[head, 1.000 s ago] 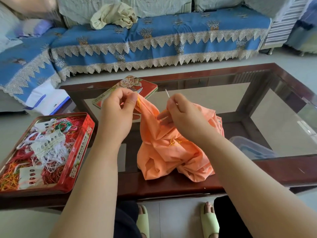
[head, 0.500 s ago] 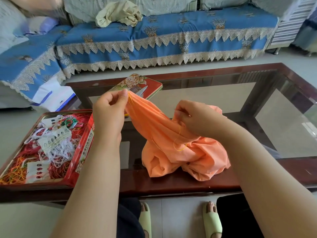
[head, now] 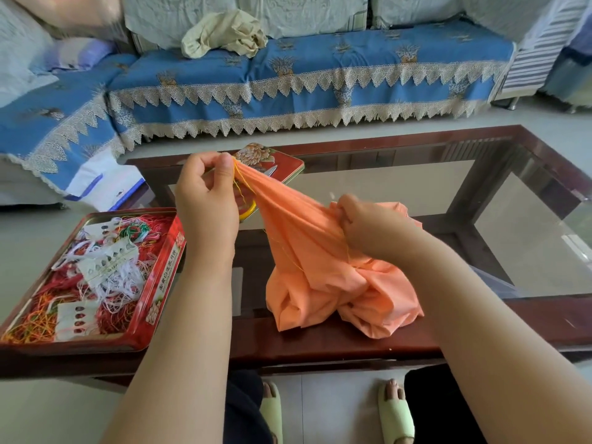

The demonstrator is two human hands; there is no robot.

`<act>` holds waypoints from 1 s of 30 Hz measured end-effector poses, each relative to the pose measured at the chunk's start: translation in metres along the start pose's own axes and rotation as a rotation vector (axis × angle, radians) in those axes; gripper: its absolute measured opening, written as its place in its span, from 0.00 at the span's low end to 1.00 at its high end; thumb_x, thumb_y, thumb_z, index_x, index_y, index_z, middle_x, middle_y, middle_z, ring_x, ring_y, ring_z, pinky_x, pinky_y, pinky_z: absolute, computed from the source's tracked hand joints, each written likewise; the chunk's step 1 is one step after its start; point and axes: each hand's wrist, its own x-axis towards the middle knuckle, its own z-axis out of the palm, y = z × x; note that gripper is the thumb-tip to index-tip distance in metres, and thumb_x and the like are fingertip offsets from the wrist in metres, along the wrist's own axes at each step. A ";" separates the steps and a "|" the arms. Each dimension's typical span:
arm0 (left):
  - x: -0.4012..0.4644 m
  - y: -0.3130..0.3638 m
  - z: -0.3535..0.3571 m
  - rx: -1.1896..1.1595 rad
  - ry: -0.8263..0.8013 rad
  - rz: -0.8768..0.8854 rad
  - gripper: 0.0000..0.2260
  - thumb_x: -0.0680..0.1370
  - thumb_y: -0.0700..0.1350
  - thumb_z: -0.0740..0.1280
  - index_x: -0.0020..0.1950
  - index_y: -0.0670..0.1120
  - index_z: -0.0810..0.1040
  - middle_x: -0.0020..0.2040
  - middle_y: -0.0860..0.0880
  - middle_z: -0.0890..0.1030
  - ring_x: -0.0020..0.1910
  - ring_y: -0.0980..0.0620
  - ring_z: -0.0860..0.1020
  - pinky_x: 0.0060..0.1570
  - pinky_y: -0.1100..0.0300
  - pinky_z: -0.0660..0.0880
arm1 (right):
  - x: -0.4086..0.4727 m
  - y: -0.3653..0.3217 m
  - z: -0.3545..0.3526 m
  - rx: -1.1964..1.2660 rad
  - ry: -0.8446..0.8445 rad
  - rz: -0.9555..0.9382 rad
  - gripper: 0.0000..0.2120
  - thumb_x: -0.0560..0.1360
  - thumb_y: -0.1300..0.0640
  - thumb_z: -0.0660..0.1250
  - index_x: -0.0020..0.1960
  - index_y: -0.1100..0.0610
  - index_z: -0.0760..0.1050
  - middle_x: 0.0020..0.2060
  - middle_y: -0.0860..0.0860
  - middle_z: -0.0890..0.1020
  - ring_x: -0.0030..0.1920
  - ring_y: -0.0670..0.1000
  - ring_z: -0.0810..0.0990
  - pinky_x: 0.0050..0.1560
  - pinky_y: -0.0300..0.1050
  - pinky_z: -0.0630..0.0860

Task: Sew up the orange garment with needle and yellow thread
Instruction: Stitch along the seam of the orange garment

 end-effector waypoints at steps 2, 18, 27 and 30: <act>-0.001 0.008 0.000 -0.043 0.018 0.028 0.05 0.77 0.58 0.63 0.44 0.59 0.75 0.42 0.52 0.80 0.42 0.45 0.80 0.46 0.38 0.79 | -0.008 -0.001 -0.017 -0.016 0.183 0.093 0.04 0.78 0.56 0.57 0.52 0.54 0.63 0.36 0.51 0.72 0.38 0.57 0.70 0.40 0.48 0.65; 0.015 0.031 0.012 -0.261 -0.061 -0.209 0.06 0.75 0.55 0.66 0.43 0.55 0.80 0.43 0.50 0.82 0.49 0.44 0.81 0.56 0.41 0.78 | -0.039 -0.007 -0.106 -0.207 0.320 0.071 0.08 0.82 0.56 0.48 0.54 0.56 0.65 0.42 0.53 0.75 0.41 0.58 0.74 0.39 0.49 0.68; 0.003 0.025 0.009 -0.078 -0.097 -0.144 0.07 0.81 0.48 0.65 0.51 0.45 0.79 0.37 0.56 0.78 0.33 0.62 0.74 0.34 0.66 0.71 | -0.030 0.008 -0.086 -0.068 0.367 0.091 0.07 0.82 0.54 0.50 0.50 0.53 0.65 0.40 0.53 0.77 0.39 0.57 0.75 0.40 0.50 0.70; -0.004 0.022 0.014 -0.153 -0.176 -0.341 0.08 0.80 0.49 0.66 0.52 0.45 0.80 0.35 0.51 0.77 0.28 0.57 0.72 0.21 0.66 0.68 | -0.021 0.016 -0.065 0.208 0.365 0.132 0.09 0.80 0.55 0.52 0.52 0.56 0.70 0.47 0.55 0.81 0.44 0.57 0.80 0.50 0.55 0.77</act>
